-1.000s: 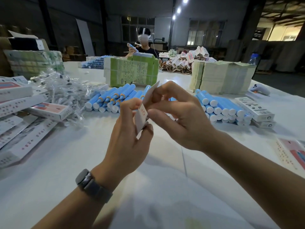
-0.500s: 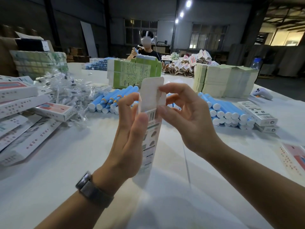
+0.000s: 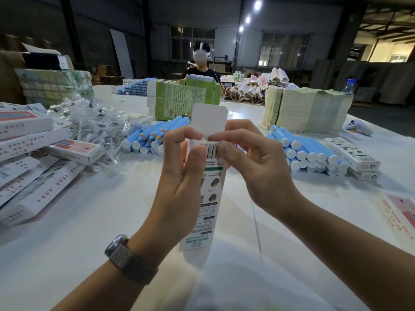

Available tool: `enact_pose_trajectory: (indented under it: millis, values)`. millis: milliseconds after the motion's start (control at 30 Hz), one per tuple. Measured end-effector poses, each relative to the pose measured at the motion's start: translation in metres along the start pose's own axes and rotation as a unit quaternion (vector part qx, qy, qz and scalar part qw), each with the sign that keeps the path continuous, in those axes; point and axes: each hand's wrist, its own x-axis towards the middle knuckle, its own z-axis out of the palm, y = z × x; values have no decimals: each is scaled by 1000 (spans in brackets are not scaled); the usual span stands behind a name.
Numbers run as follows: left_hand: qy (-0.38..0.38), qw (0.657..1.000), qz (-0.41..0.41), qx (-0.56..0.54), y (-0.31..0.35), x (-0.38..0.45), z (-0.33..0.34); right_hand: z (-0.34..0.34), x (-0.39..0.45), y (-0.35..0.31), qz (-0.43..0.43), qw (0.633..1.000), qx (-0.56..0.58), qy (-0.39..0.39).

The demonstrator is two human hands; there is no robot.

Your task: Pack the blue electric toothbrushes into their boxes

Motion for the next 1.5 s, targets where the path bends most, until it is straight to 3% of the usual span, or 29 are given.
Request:
enact_pose_trajectory:
  millis: [167, 267, 533, 767, 900, 1200, 1500]
  values:
    - [-14, 997, -59, -49, 1, -2, 4, -3, -1, -3, -7, 1000, -14, 14]
    - [-14, 998, -55, -38, 0, -2, 3, -5, 1, 2, -1, 999, 17, 28]
    - [-29, 998, -29, -48, -1, -2, 6, -18, 9, 2, 9, 999, 39, -22]
    - [-32, 998, -47, -40, -1, 1, 6, -14, 11, 0, 11, 1000, -4, -12]
    - [-37, 998, -43, 3, 3, 3, 6, -17, 10, -4, -5, 998, -49, -47]
    - [-12, 1000, -20, 3, 2, 0, 8, -16, 12, -9, 5, 996, -42, -75]
    - [-35, 999, -15, -21, -2, -1, 7, -22, 14, -14, -11, 992, -82, -98]
